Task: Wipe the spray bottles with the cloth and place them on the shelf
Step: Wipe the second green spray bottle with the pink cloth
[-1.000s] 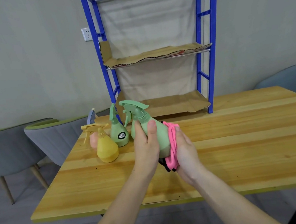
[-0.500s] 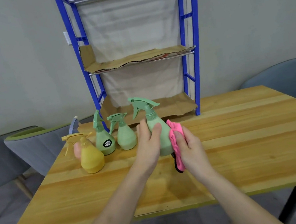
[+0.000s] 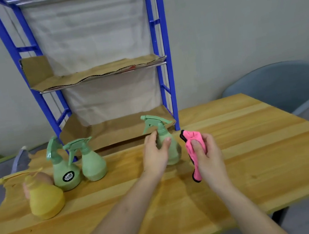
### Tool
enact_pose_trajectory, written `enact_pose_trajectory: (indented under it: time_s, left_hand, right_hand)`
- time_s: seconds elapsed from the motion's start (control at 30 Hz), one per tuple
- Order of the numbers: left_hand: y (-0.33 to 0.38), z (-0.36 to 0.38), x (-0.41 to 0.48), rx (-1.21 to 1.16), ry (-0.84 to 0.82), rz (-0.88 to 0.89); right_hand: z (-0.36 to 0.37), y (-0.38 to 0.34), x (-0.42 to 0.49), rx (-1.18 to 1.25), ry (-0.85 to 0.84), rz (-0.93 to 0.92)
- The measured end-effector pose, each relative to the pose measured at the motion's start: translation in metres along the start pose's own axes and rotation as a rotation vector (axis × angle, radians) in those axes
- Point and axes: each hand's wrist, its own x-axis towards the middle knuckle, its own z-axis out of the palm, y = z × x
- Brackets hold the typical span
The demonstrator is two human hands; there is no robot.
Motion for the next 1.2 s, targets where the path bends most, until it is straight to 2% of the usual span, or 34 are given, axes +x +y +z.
enact_pose_trajectory:
  time_s: [0.2,0.33,0.63,0.87,1.07,1.2]
  left_hand:
    - [-0.003,0.038,0.041,0.071,-0.004,-0.009]
    - [-0.01,0.049,0.06,0.103,-0.002,-0.04]
    - [-0.017,0.041,0.066,0.081,-0.06,-0.073]
    - [-0.024,-0.036,0.028,0.03,0.085,-0.063]
    - [-0.039,-0.131,-0.007,0.09,0.225,-0.001]
    - [-0.04,-0.188,-0.013,0.216,0.327,0.054]
  right_hand:
    - [-0.004,0.02,0.021,0.052,0.082,0.039]
    - [-0.004,0.027,0.031,0.038,0.072,0.032]
    - [0.003,0.018,0.027,0.143,0.062,0.078]
    - [0.037,-0.006,0.007,0.209,0.033,0.072]
    - [0.099,-0.028,-0.023,0.248,-0.085,0.028]
    - [0.133,-0.049,-0.039,0.282,-0.162,-0.018]
